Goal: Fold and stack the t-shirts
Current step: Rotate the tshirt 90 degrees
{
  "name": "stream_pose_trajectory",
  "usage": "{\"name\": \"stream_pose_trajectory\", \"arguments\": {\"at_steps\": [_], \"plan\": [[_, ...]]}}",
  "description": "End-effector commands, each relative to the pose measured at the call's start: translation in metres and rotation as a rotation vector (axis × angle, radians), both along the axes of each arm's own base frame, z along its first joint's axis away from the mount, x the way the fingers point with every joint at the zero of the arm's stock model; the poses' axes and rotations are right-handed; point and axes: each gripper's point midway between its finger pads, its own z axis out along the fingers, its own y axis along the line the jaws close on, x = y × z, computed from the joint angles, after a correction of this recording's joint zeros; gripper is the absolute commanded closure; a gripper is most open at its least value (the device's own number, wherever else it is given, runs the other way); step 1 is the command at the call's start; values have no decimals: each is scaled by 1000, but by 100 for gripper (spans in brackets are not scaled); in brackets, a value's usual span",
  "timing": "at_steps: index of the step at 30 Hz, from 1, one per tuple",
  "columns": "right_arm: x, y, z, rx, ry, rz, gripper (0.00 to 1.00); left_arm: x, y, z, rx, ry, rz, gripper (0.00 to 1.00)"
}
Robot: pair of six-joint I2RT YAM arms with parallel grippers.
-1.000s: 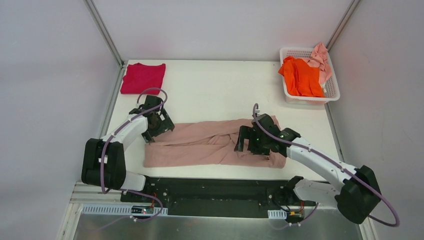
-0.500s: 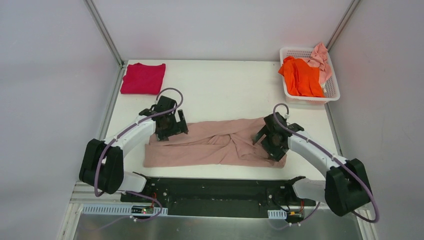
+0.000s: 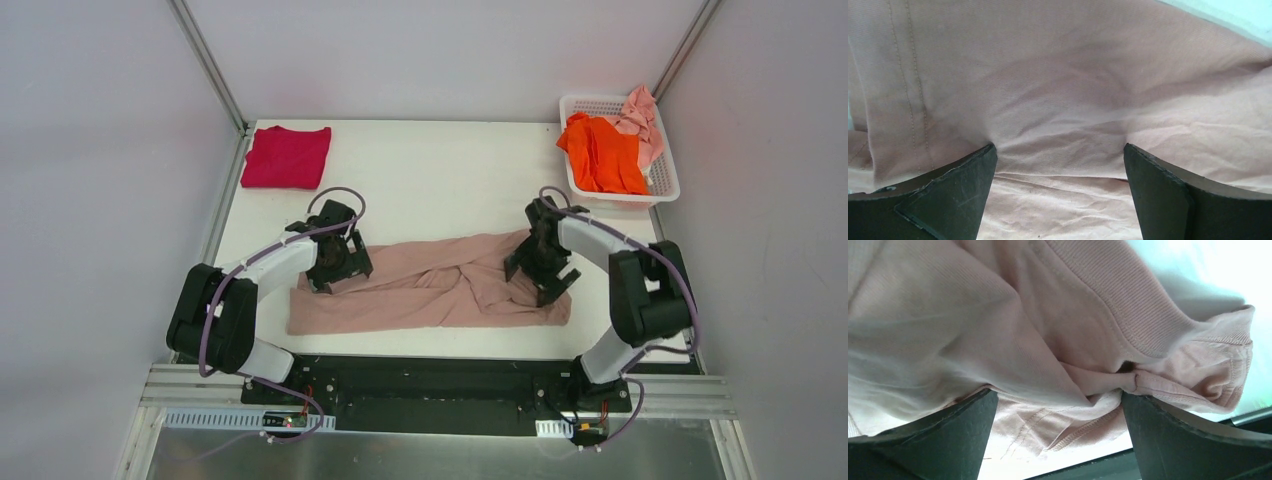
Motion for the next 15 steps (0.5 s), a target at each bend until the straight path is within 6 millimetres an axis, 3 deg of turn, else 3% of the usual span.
{"name": "stream_pose_trajectory", "arguments": {"at_steps": [1,6,9,15], "plan": [[104,6,-21,-35,-201,35,1,-14,-6,-5,-69,43,98,1],[190,32,-17,6,-259,87,1,-14,-19,11,-125,-18,134,1],[238,59,-19,100,-295,109,1,-7,-31,13,-158,-36,135,1],[312,108,-5,278,-353,133,1,8,-74,14,-242,-23,76,1]]}}
